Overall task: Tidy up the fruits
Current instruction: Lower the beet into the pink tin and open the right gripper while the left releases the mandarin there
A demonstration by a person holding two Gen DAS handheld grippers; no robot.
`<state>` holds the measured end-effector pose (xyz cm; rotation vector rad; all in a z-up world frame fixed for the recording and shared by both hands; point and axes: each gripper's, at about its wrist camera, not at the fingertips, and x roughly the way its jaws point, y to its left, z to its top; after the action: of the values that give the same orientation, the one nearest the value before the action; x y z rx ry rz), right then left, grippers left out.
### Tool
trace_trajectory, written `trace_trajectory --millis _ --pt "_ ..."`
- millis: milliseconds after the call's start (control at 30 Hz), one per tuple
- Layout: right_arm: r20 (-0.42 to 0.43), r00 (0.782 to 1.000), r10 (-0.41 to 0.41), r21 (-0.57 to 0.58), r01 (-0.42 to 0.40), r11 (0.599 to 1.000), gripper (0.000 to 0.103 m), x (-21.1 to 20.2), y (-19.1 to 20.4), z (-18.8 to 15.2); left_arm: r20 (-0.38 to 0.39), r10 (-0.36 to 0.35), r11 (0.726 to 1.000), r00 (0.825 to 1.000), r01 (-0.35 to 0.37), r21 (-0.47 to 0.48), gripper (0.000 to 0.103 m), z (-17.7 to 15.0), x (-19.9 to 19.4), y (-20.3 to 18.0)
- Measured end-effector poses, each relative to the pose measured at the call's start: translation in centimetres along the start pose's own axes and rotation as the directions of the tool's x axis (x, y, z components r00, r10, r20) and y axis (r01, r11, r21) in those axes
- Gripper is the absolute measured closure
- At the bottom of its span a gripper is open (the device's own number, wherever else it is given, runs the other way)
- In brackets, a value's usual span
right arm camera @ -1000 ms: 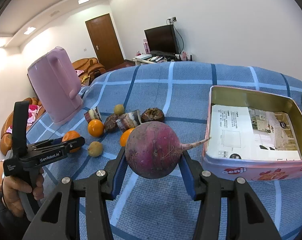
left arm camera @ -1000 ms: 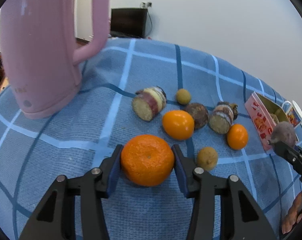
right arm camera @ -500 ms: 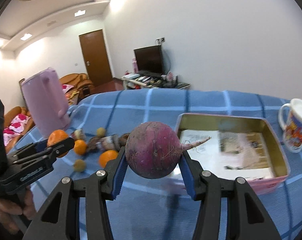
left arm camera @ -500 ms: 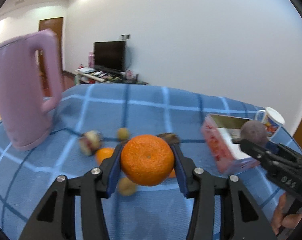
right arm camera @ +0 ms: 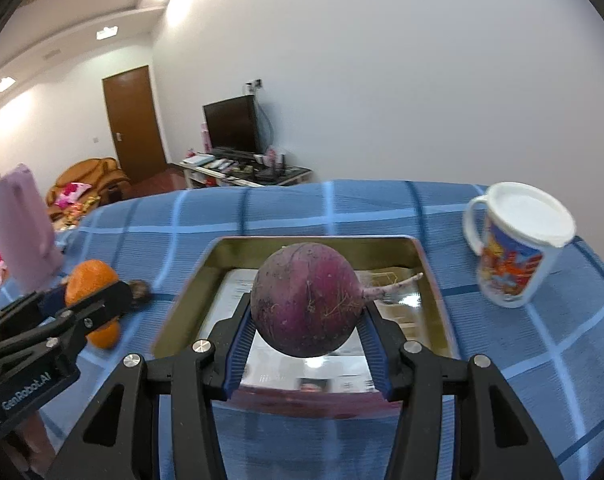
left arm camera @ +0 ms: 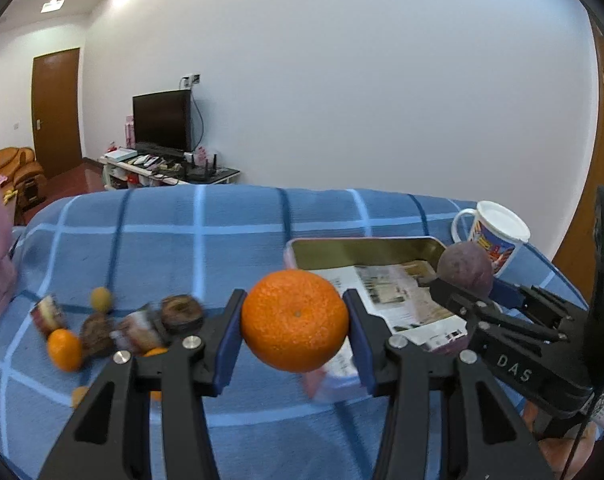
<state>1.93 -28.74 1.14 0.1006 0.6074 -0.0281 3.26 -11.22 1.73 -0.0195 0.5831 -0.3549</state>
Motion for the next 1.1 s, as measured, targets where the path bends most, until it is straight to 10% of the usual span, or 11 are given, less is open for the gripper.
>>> trace_trajectory --millis 1100 --pt "-0.157 0.988 0.009 -0.063 -0.019 0.998 0.05 3.6 -2.2 -0.9 -0.106 -0.027 0.999 0.994 0.03 0.027 0.051 -0.4 6.3 -4.3"
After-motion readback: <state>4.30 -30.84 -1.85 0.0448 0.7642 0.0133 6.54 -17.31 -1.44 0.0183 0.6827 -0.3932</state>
